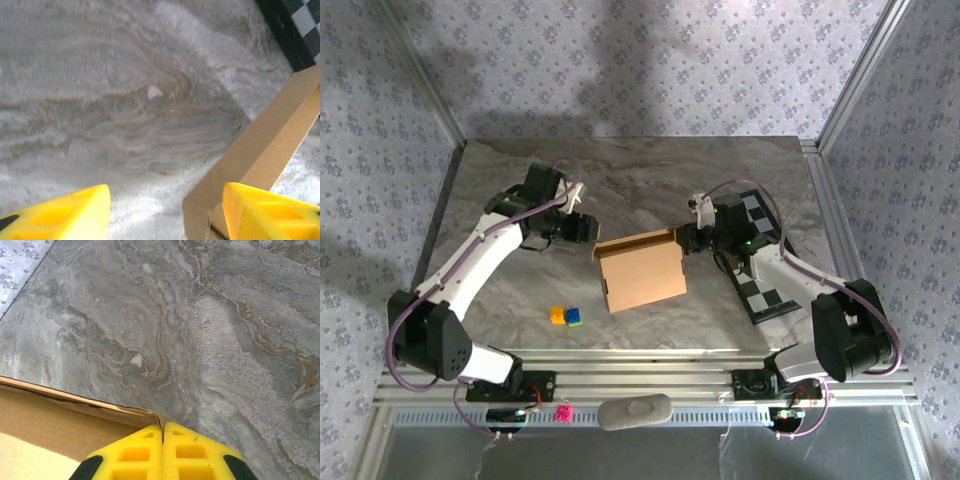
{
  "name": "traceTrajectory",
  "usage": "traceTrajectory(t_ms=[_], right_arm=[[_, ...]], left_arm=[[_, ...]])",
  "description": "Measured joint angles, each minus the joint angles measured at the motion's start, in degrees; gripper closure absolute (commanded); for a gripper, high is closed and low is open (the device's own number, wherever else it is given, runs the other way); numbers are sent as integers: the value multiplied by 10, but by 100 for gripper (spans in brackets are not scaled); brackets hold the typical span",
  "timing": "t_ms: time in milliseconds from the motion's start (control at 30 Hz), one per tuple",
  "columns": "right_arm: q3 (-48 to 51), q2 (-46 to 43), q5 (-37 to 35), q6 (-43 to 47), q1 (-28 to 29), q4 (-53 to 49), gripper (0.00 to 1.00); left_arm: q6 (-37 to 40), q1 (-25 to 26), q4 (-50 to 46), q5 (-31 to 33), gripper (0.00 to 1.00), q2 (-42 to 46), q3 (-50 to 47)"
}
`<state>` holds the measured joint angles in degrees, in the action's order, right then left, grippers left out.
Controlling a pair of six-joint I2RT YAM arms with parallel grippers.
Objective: Fold the paper box
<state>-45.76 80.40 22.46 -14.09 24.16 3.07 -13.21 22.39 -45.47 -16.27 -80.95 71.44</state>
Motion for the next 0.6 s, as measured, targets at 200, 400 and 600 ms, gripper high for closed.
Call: traceTrajectory(t_ms=[200, 400, 600], right_arm=[[0, -1, -7, 0, 3, -5, 100], [0, -1, -8, 1, 5, -9, 100], [0, -1, -8, 2, 5, -14, 100]], left_arm=[[-90, 0, -82, -3, 52, 1, 13], [-148, 14, -120, -6, 53, 6, 13], [-158, 37, -135, 3, 60, -32, 49]])
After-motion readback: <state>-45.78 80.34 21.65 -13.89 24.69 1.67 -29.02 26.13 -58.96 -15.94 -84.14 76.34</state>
